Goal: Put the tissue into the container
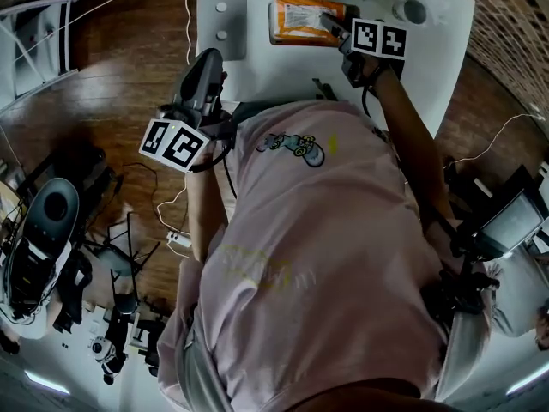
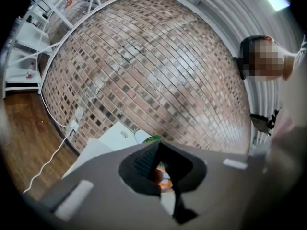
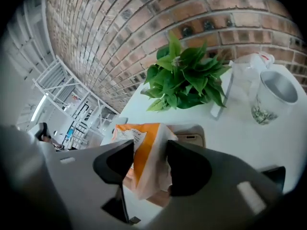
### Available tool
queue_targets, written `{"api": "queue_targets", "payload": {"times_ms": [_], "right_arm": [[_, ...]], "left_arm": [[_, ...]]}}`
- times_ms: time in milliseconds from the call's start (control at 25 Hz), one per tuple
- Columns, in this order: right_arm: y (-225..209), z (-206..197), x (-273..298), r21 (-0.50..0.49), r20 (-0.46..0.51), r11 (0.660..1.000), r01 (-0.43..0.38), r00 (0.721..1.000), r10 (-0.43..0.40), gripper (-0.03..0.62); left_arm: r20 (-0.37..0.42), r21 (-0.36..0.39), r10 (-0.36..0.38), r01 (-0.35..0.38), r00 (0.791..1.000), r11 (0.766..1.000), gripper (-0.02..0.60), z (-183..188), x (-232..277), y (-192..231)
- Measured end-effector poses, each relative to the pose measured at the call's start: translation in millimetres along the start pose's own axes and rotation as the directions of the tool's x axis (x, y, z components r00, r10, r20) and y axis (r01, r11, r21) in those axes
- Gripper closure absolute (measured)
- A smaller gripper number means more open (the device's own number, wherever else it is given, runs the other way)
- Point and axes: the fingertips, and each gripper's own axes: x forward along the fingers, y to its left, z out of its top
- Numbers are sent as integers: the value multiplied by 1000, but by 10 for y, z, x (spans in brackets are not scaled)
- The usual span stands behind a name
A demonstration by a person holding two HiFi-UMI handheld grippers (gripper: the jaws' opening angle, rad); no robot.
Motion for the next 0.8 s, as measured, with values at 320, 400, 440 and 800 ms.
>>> {"api": "queue_targets", "payload": {"times_ms": [320,400,440,800], "right_arm": [[67,144,-496,-6,60,996,-93,994,93,258],[11,271,-834,46,146,991,-126,982,118,258],[-23,357,-1035,76,208,986,-147,970,129,259],[95,837,-2382,93,612,966,-243,779,138,354]], "left_arm": [[-12,-10,-26,26,1000,1000,577,-14,50,-34],[-9,-4,-29,29,1000,1000,577,-28,29,-49],[-5,-2,-29,29,1000,1000,577,-34,15,-53],[16,20,-52,51,999,998,577,27,-36,-184]]}}
